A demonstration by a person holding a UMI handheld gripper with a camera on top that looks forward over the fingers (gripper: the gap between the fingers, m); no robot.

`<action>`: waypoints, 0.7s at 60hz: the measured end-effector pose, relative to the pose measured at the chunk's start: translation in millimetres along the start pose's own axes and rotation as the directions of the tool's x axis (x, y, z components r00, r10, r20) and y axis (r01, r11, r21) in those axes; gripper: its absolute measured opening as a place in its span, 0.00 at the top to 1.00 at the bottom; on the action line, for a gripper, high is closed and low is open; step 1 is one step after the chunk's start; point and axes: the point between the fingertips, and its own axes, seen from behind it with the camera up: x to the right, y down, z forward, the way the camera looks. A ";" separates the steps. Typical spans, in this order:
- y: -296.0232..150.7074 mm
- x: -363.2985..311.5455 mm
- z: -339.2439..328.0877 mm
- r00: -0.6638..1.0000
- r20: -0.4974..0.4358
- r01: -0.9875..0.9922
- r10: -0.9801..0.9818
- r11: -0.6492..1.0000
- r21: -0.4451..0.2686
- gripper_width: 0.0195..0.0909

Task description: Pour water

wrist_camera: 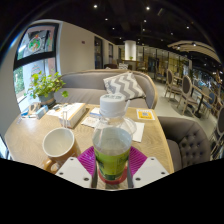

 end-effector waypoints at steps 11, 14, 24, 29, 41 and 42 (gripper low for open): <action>9.4 3.2 3.1 1.000 0.002 0.005 -0.005 0.999 0.048 0.66; 9.7 2.7 2.5 1.000 0.002 0.007 -0.008 0.998 0.055 0.61; 22.1 4.4 1.8 1.000 -0.021 -0.003 0.003 1.000 -0.023 0.36; 30.3 0.3 -7.4 0.999 -0.029 -0.025 0.023 0.997 -0.074 0.05; 35.2 -13.1 -69.8 0.991 -0.134 -0.034 0.016 0.990 -0.135 0.08; 35.8 -16.3 -76.6 0.990 -0.141 -0.038 0.018 0.989 -0.140 0.08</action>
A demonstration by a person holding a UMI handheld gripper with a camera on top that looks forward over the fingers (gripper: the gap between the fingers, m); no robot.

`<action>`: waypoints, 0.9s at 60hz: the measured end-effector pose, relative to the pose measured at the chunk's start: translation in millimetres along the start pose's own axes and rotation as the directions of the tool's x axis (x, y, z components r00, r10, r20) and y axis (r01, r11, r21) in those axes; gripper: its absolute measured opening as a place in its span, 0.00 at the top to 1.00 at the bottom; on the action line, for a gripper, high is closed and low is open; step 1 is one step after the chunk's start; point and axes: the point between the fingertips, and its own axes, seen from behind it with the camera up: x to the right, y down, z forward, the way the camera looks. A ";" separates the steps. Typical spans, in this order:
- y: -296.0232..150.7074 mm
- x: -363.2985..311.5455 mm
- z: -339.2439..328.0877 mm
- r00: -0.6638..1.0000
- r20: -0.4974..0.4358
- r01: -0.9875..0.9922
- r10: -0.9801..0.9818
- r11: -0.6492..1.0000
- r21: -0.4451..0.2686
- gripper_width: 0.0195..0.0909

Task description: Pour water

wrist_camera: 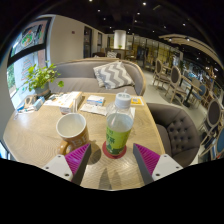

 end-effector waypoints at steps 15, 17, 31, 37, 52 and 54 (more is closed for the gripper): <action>27.4 -53.0 -122.4 0.994 -0.090 -0.061 0.055 0.996 -0.067 0.08; 27.8 -62.1 -138.6 0.994 -0.097 -0.062 0.055 0.996 -0.068 0.08; 35.1 -126.9 -207.7 0.993 -0.087 -0.086 0.079 0.994 -0.069 0.08; 34.4 -141.8 -220.4 0.995 -0.082 -0.067 0.062 0.996 -0.062 0.08; 40.0 -154.8 -230.8 0.995 -0.097 -0.018 0.013 0.999 -0.047 0.08; 42.3 -157.0 -230.5 0.996 -0.092 -0.023 0.018 0.998 -0.051 0.08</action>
